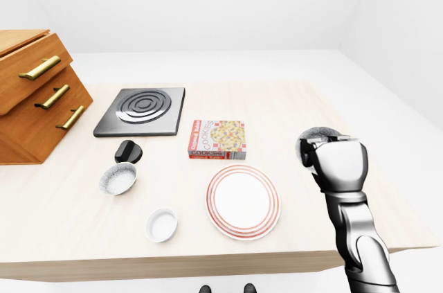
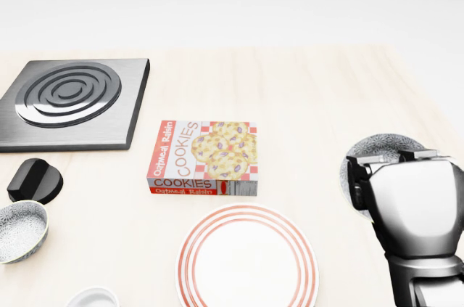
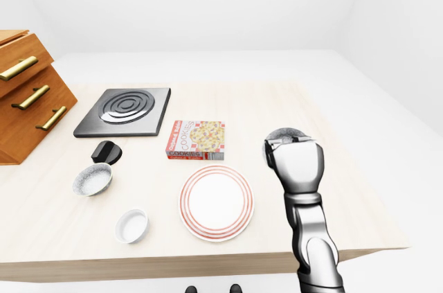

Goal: Pick the akita bowl next to the plate and place it on the plate.

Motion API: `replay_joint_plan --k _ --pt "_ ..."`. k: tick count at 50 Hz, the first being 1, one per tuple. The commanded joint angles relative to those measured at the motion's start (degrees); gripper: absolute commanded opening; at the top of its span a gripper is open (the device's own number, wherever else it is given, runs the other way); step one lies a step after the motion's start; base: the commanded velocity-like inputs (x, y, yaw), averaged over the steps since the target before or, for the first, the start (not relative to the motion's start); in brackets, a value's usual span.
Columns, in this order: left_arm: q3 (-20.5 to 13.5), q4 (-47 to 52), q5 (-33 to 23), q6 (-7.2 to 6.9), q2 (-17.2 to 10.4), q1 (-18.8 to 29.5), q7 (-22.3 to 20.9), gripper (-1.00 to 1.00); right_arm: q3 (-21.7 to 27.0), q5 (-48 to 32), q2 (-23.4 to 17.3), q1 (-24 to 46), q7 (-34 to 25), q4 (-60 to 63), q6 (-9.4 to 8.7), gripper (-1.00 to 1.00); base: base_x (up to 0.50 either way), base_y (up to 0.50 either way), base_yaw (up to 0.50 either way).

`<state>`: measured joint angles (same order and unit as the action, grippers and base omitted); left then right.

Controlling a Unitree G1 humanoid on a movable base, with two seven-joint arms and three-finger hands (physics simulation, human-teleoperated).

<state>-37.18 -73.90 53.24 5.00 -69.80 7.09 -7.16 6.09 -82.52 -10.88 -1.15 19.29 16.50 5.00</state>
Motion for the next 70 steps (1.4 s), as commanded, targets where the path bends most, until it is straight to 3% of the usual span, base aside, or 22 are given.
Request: replay_joint_plan --k 1,20,48,70 --pt "0.0 -0.1 0.0 0.0 0.0 0.0 -0.1 1.0 -3.9 -3.1 2.6 -1.3 -1.4 4.7 0.0 -1.0 0.0 0.0 0.0" --pt "0.1 -0.1 0.0 0.0 0.0 0.2 0.0 1.0 -10.5 -4.7 4.9 -2.0 -1.3 2.9 0.0 -1.0 0.0 0.0 0.0" --pt "0.1 -0.1 0.1 0.0 0.0 0.1 -0.1 1.0 -22.2 -8.9 5.9 -4.4 5.9 -6.2 0.0 -1.0 0.0 0.0 0.0" --pt "0.0 -0.1 0.2 0.0 -0.1 0.0 -0.2 1.0 -26.7 -9.6 4.9 -7.4 8.0 -6.2 0.0 -1.0 0.0 0.0 0.0"
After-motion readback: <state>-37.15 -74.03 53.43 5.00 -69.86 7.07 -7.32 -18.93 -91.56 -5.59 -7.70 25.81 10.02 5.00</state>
